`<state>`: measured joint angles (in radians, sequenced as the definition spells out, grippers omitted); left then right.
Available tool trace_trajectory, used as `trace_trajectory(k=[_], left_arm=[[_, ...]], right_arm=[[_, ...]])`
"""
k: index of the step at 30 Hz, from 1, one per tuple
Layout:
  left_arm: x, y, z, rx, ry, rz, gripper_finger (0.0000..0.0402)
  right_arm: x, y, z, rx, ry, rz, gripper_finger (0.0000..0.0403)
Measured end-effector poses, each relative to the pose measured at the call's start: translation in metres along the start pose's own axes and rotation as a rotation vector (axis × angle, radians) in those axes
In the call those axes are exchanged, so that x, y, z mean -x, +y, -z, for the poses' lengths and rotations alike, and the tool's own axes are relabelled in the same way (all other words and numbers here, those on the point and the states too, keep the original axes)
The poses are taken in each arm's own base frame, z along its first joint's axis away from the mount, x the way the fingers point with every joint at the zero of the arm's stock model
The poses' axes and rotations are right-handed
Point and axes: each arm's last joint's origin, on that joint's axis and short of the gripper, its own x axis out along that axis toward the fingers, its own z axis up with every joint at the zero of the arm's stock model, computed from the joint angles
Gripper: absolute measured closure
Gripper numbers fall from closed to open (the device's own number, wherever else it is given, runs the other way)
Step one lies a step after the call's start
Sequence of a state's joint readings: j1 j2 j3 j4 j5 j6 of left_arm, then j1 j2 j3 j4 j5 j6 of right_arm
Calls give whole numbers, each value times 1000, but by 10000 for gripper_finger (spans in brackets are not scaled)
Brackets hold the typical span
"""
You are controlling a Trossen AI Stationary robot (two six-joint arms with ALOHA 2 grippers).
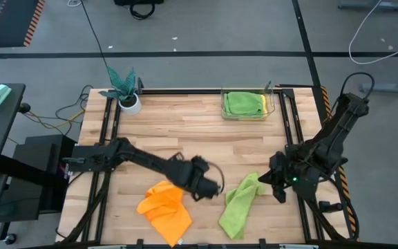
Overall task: Fold microfiber towels
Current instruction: Fold the orange towel
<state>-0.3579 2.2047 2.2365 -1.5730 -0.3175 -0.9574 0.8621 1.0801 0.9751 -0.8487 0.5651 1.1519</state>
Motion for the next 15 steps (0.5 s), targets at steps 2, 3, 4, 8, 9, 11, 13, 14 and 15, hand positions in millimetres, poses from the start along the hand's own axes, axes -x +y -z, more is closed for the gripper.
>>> trace_trajectory(k=[2, 3, 4, 8, 9, 11, 13, 14, 15], left_arm=[[8, 9, -13, 10, -51, 9, 401], [12, 15, -20, 19, -74, 11, 401], [17, 19, -27, 35, -101, 18, 401], [27, 42, -44, 68, -139, 41, 401], [27, 47, -45, 78, -111, 43, 401], [27, 52, -47, 73, -34, 114, 401], [28, 52, -46, 52, 54, 202, 399], [31, 52, -44, 48, 99, 251, 395], [33, 52, -42, 41, 142, 298, 390]], right_arm=[[-12, -3, 4, -3, -5, -6, 394], [-17, -4, 5, -5, -4, -19, 395], [-22, -5, 5, -7, -2, -36, 397], [-42, -8, 5, -9, -9, -130, 398], [-46, -10, 5, -8, -5, -144, 398], [-51, -13, 8, -9, 13, -155, 396], [-55, -16, 12, -7, 27, -148, 394], [-56, -18, 14, -5, 32, -142, 393], [-57, -19, 15, 1, 36, -136, 392]])
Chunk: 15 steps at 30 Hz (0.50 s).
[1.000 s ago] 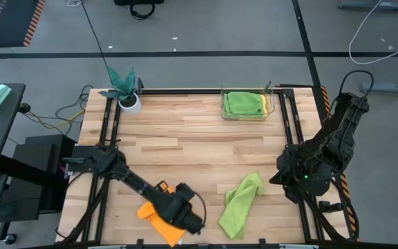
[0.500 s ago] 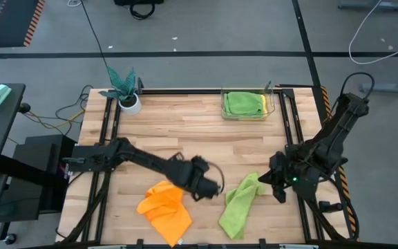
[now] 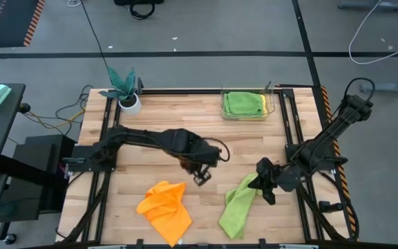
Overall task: Fold microfiber towels
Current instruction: Fold the orange towel
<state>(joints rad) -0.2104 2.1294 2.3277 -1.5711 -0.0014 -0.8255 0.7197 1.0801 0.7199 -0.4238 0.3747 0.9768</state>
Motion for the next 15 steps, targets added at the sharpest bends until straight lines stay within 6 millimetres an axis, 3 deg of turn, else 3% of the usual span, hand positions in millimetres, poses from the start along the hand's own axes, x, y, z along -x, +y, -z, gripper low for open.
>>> trace_trajectory(k=[6, 9, 15], left_arm=[[4, -8, 12, 11, 182, 167, 363], [5, -9, 13, 59, 179, 158, 361], [-14, -12, 8, 56, 168, 90, 356]], right_arm=[[-2, -2, 1, 80, 7, 5, 371], [-3, -4, -1, 93, 1, 14, 355], [-5, -8, -6, 80, 13, 16, 323]])
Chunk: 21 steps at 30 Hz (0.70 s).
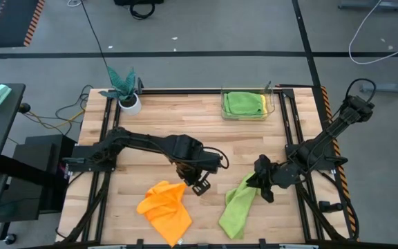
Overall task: Fold microfiber towels
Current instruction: Fold the orange towel
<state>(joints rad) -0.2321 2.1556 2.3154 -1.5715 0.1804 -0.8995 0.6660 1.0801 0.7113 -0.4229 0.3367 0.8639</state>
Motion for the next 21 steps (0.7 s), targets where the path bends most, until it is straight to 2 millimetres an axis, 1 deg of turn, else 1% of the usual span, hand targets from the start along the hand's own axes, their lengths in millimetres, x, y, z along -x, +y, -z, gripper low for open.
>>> trace_trajectory(k=[3, 7, 10, 13, 15, 17, 21], left_arm=[[-10, -1, -6, -38, 12, -20, 347], [-25, 0, -14, -43, 27, -54, 334], [-34, -1, -17, -73, 40, -70, 325], [-40, 1, -18, -53, 57, -87, 318], [-47, 6, -15, -40, 86, -117, 318], [-53, 12, -5, -24, 136, -143, 319], [-57, 28, 13, 55, 199, -195, 326]], right_arm=[[0, 0, 0, -4, 17, -13, 313], [1, 2, 3, -20, 33, -31, 308], [2, 6, 7, -8, 44, -46, 308], [4, 9, 11, -11, 56, -61, 308], [6, 11, 14, -3, 63, -71, 308], [7, 13, 17, 10, 72, -82, 308], [9, 16, 20, 24, 63, -82, 309]])
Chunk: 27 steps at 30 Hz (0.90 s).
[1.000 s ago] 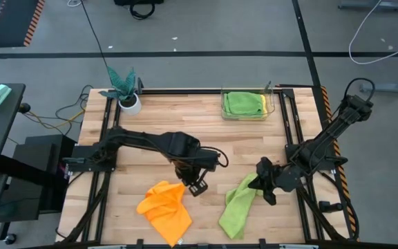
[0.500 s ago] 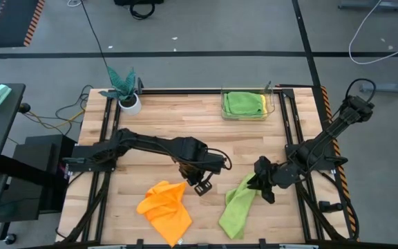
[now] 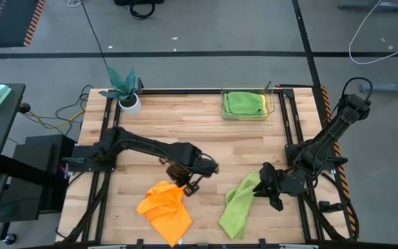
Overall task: Fold microfiber towels
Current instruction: Fold the orange towel
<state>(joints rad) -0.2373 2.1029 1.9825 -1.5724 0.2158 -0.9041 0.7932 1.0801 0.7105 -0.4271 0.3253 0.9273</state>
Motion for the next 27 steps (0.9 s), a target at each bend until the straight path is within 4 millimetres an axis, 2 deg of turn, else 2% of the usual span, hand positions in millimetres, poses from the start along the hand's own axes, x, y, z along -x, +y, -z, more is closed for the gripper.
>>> trace_trajectory(k=[4, 8, 12, 19, 23, 27], left_arm=[[-1, 10, 9, 89, 12, -18, 330], [-7, 2, 10, 52, -9, 20, 322], [-11, -6, 7, 13, -35, 64, 306], [-9, -3, 2, 22, -52, 61, 281], [-19, -9, -5, 16, -55, 67, 267], [-20, -10, -7, 2, -52, 79, 253]], right_arm=[[0, 0, 0, -3, -16, 12, 309], [0, 0, 0, 4, -16, 12, 308], [0, -1, -1, 3, -23, 18, 309], [-1, -2, -2, -3, -31, 25, 308], [-1, -2, -3, -8, -36, 25, 308], [-1, -1, -3, -9, -38, 20, 308]])
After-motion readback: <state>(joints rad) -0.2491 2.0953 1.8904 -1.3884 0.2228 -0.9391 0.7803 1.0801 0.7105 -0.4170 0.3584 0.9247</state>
